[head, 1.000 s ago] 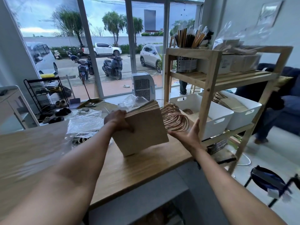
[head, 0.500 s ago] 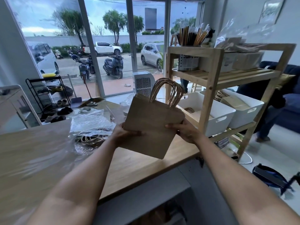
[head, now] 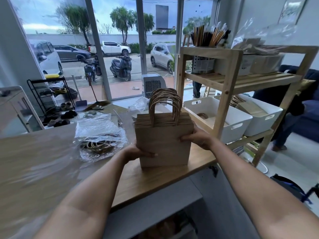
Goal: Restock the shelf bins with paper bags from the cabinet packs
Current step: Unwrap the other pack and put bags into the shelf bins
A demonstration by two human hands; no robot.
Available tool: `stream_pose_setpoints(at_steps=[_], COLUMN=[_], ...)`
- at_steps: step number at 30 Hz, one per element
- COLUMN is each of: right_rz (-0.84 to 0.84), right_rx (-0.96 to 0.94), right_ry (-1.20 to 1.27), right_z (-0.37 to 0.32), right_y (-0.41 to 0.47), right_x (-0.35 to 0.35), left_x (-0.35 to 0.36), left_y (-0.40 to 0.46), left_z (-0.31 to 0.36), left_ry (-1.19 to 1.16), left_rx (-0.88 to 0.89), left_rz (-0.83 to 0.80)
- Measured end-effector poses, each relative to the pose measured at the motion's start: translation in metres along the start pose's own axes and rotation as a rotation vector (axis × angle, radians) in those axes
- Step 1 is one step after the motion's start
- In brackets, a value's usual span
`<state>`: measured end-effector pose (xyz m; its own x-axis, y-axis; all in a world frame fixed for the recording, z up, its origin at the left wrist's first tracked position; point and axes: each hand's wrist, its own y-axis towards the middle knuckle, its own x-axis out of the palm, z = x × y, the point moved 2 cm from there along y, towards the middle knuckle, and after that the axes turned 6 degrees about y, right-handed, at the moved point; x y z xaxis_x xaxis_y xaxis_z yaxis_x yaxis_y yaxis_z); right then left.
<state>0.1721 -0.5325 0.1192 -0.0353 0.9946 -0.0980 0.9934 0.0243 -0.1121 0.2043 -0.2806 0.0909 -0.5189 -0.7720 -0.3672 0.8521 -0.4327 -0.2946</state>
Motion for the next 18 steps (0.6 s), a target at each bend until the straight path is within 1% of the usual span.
stream_pose_setpoints(at_steps=[2, 4, 8, 11, 15, 18], right_rz=[0.008, -0.004, -0.025, 0.040, 0.116, 0.171], right_rx=[0.006, 0.017, 0.031, 0.028, 0.012, 0.023], right_ry=[-0.019, -0.022, -0.039, -0.076, -0.091, -0.072], right_z=[0.000, -0.003, -0.007, -0.007, -0.004, -0.004], right_y=[0.000, -0.001, -0.006, -0.009, -0.018, -0.037], right_x=[-0.001, -0.001, -0.007, -0.013, -0.015, -0.024], left_x=[-0.012, -0.028, -0.046, -0.047, -0.042, -0.031], left_y=[0.001, 0.003, 0.001, -0.005, -0.008, -0.003], left_z=[0.007, 0.014, 0.020, 0.019, 0.022, 0.031], left_ry=[-0.060, -0.116, -0.123, -0.110, -0.059, -0.012], left_rx=[-0.007, 0.033, 0.047, 0.064, 0.133, 0.148], left_rz=[0.022, 0.058, 0.026, 0.069, 0.116, 0.082])
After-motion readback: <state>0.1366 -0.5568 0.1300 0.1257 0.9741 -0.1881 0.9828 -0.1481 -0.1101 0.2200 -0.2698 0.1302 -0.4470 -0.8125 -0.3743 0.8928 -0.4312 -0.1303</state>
